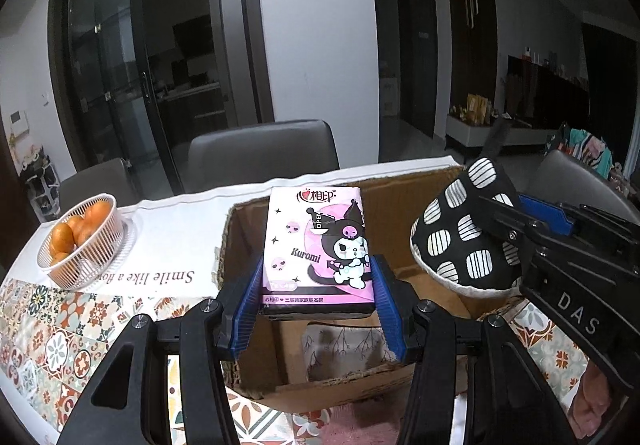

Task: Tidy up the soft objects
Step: 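Open both tools to drop the tissue pack and mitt into the box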

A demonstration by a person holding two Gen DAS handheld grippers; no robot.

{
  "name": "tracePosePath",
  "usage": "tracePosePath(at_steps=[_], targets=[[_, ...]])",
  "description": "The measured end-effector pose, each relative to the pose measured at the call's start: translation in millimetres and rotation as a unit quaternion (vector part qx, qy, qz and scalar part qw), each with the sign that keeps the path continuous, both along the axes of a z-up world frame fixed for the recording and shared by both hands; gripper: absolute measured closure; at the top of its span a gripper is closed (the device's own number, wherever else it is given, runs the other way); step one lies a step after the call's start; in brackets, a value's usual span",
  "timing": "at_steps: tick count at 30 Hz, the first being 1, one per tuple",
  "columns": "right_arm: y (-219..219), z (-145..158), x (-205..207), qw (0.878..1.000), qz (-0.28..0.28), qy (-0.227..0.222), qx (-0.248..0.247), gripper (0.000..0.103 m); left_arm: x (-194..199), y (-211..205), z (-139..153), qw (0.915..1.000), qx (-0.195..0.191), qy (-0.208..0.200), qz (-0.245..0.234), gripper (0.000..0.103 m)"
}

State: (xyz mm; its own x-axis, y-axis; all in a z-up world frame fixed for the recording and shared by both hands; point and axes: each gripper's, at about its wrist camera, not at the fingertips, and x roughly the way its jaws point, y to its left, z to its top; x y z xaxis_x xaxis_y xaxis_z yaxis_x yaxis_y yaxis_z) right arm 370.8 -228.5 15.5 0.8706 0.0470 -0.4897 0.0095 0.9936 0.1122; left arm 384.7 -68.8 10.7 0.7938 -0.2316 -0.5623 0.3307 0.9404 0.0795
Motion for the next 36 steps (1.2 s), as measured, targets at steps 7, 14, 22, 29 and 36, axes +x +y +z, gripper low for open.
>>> tracePosePath(at_steps=[7, 14, 22, 29, 36], targets=[[-4.9, -4.9, 13.2, 1.0, 0.009, 0.019, 0.013, 0.074, 7.3, -4.2, -5.6, 0.9997, 0.002, 0.025, -0.007, 0.051], [-4.7, 2.0, 3.3, 1.0, -0.009, 0.001, 0.004, 0.049, -0.5, 0.4, 3.4, 1.0, 0.004, 0.005, 0.0, 0.037], [-1.3, 12.0, -19.9, 1.0, -0.01, -0.006, -0.002, 0.048, -27.0, 14.6, 16.7, 0.9998, 0.002, -0.017, 0.007, 0.037], [5.9, 24.6, -46.4, 1.0, -0.01, -0.02, -0.016, 0.048, -52.5, 25.9, 27.7, 0.9995, -0.006, -0.028, 0.011, 0.036], [15.5, 34.9, -73.3, 1.0, 0.002, -0.028, -0.01, 0.048, -80.8, 41.8, 36.8, 0.9987, -0.009, -0.042, 0.026, 0.036]])
